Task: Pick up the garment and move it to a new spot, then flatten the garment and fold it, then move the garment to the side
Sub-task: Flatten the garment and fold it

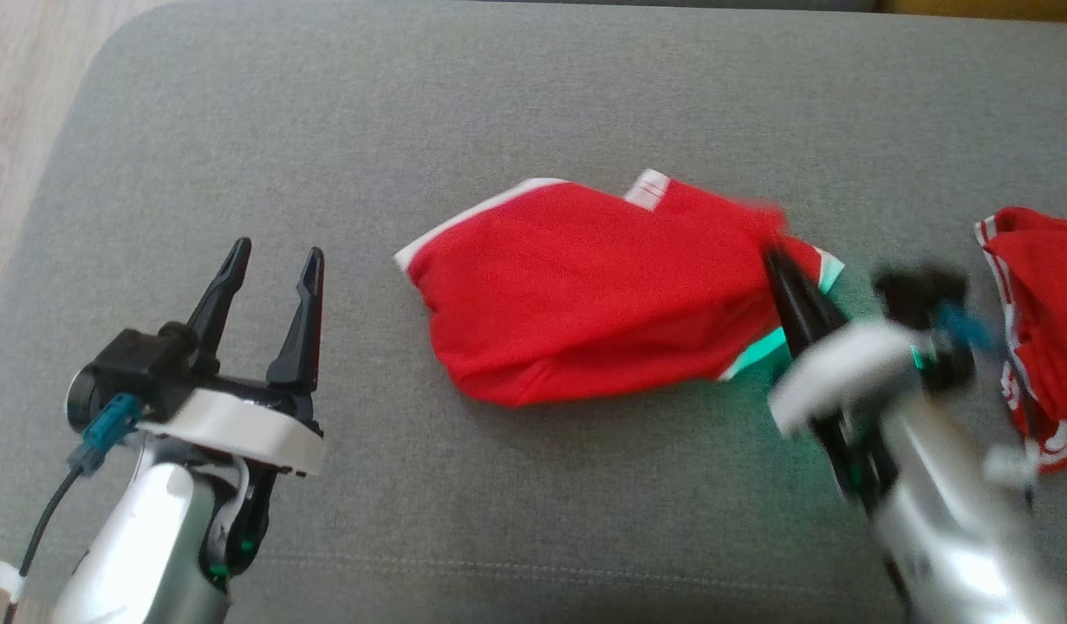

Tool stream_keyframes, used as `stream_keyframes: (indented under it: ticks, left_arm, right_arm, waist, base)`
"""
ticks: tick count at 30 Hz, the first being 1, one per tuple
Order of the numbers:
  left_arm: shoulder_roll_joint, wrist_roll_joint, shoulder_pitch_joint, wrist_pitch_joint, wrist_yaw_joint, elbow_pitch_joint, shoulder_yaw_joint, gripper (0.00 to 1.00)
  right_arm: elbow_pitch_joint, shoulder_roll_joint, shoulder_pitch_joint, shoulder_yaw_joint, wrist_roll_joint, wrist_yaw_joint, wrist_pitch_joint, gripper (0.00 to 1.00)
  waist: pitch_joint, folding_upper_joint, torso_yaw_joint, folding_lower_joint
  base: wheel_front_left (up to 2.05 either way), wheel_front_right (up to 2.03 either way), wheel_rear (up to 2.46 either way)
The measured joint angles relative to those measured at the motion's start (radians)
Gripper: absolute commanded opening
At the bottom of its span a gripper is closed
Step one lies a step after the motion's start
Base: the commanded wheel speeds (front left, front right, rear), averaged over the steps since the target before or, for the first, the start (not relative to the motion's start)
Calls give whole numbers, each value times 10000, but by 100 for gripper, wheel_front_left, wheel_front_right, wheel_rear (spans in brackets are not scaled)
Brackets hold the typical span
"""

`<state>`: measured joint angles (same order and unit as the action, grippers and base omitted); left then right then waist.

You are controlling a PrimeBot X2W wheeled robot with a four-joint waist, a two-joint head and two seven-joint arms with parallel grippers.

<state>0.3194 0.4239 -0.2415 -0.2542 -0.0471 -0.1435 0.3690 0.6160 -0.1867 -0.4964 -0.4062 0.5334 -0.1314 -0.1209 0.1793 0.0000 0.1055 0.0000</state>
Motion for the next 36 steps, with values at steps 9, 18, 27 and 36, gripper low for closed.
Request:
stream_keyframes:
  ticks: [9, 18, 27, 36]
  left_arm:
    - [134, 0, 193, 67, -71, 142, 6, 100]
    - [205, 2, 369, 151, -127, 217, 59, 100]
    - [336, 15, 787, 238, -397, 382, 46, 100]
    - [453, 31, 1175, 341, -602, 675, 44, 100]
  right_arm:
    - [-2196, 851, 4004, 2481, -1235, 0, 1448, 0]
    - [-3331, 1369, 5244, 3718, -2040, 0, 2435, 100]
    - [-5467, 1404, 5270, 3975, -2560, 0, 1716, 100]
    - [-6909, 1404, 4867, 4155, -3450, 0, 2010, 100]
  waist:
    - [-161, 0, -238, 0]
    - [-276, 0, -219, 0]
    - [-565, 0, -377, 0]
    - [-868, 0, -534, 0]
  base:
    - [0, 0, 0]
    - [0, 0, 0]
    - [0, 0, 0]
    - [0, 0, 0]
